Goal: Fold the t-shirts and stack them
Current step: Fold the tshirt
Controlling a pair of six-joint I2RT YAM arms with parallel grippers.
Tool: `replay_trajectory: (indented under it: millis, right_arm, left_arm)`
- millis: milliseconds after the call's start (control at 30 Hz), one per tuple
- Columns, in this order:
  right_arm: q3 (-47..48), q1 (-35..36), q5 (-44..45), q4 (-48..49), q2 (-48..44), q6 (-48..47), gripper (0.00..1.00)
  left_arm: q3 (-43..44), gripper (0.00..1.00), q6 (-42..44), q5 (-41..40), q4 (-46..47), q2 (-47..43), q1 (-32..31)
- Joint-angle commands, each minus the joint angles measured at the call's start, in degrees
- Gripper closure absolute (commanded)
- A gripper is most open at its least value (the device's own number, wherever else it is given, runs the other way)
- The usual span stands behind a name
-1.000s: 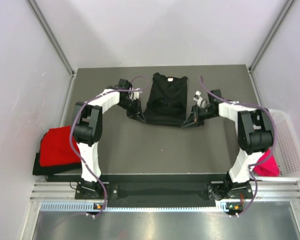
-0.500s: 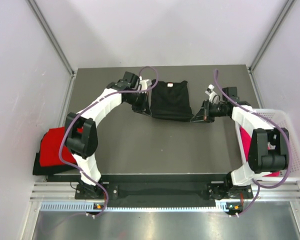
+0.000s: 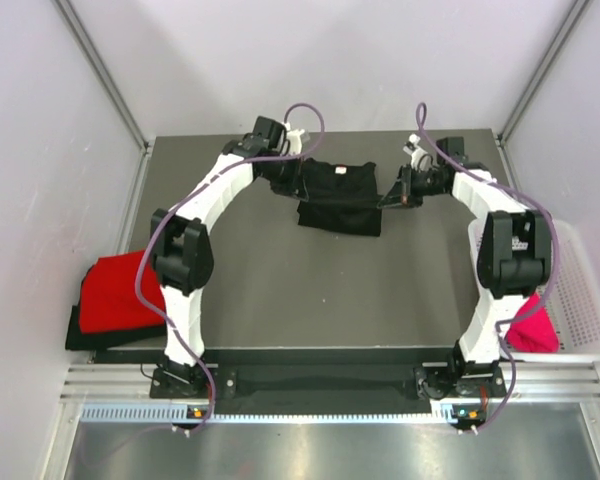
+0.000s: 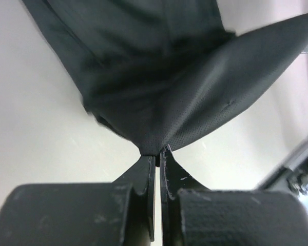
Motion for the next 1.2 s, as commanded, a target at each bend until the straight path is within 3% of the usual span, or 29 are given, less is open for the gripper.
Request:
replay_trajectory:
  millis: [0, 167, 367, 567, 633, 667, 700, 767, 800, 833, 933, 1000, 1033, 1167]
  right_arm:
    - [8.4, -0.8, 0.9, 2.5, 5.3, -1.5, 1.00]
    - [16.4, -1.1, 1.9, 6.8, 11.1, 0.8, 1.00]
    - [24.5, -1.7, 2.7, 14.0, 18.5, 6.0, 1.00]
    - [33.5, -1.6, 2.9, 18.8, 28.1, 10.5, 0.99]
    - [36.7, -1.8, 4.0, 19.4, 29.8, 10.3, 0.88]
    - [37.6, -1.7, 3.9, 19.7, 30.5, 10.3, 0.79]
    - [38.4, -1.8, 2.7, 19.9, 31.2, 10.4, 0.65]
    - [39.2, -1.9, 0.7, 20.6, 30.7, 10.3, 0.62]
    - [39.0, -1.9, 0.0, 20.7, 29.2, 9.8, 0.50]
    - [38.2, -2.0, -1.1, 20.6, 28.0, 9.3, 0.43]
    - [31.5, -2.0, -2.5, 26.2, 22.0, 9.4, 0.43]
    - [28.0, -1.8, -3.1, 28.6, 18.7, 10.8, 0.43]
    - [27.0, -1.6, -3.7, 28.0, 18.5, 11.2, 0.43]
    - [24.3, -1.1, -5.4, 27.9, 19.7, 12.9, 0.46]
  left_arm:
    - [8.8, 1.00, 3.1, -2.5, -0.6, 6.1, 1.1]
    - [21.7, 1.00, 5.2, -5.8, -0.9, 15.6, 2.1]
    - [31.1, 1.00, 6.8, -9.9, 3.1, 22.6, 2.9]
    - [32.2, 0.99, 7.7, -12.9, 13.1, 26.6, 3.5]
    - [32.2, 0.79, 7.6, -14.4, 17.8, 27.7, 3.7]
    - [32.3, 0.62, 7.5, -14.4, 19.2, 28.4, 3.9]
    - [32.4, 0.54, 6.5, -16.0, 20.6, 28.7, 4.0]
    - [34.1, 0.40, 5.4, -19.9, 20.7, 28.6, 3.8]
    - [34.4, 0.35, 6.1, -20.5, 20.3, 28.2, 3.8]
    - [34.4, 0.32, 6.6, -21.3, 19.7, 27.6, 3.8]
    - [29.3, 0.23, 6.4, -22.7, 17.8, 23.7, 4.0]
    - [21.6, 0.21, 3.6, -18.0, 22.0, 17.5, 5.8]
    - [15.3, 0.20, 1.9, -11.7, 23.3, 15.7, 6.7]
    - [14.2, 0.20, -3.8, 0.3, 20.6, 16.2, 11.1]
